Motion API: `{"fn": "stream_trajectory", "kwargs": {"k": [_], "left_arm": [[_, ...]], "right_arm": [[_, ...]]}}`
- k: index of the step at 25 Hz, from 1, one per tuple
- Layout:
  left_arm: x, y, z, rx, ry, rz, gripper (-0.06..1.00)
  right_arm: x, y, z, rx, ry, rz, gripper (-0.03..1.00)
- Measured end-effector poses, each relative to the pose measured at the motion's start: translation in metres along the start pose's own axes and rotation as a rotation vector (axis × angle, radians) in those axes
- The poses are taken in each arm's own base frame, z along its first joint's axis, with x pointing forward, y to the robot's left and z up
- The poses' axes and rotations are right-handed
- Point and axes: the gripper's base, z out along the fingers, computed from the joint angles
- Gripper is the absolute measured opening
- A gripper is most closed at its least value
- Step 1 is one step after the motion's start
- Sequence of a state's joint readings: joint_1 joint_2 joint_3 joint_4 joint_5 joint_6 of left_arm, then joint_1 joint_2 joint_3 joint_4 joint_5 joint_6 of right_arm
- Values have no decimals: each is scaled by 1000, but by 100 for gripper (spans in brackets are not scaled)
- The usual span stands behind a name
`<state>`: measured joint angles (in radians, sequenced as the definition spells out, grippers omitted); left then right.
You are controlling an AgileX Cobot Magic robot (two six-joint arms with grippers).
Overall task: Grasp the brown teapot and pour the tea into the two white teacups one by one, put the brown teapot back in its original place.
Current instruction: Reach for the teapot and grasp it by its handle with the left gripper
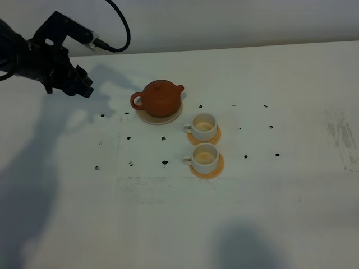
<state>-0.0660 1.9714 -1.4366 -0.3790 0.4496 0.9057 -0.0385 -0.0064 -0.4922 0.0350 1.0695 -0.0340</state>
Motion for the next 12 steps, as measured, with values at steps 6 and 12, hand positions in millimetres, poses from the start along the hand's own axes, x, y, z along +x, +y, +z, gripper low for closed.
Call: {"fn": "stream_trajectory", "kwargs": {"k": [6,12], "left_arm": [[-22,5,21,46,25,120,51],[-41,-9,39,107,18,314,51]], "right_arm": [[0,0,0,-1,1,0,51],[0,0,0,0,1,1,51]]}}
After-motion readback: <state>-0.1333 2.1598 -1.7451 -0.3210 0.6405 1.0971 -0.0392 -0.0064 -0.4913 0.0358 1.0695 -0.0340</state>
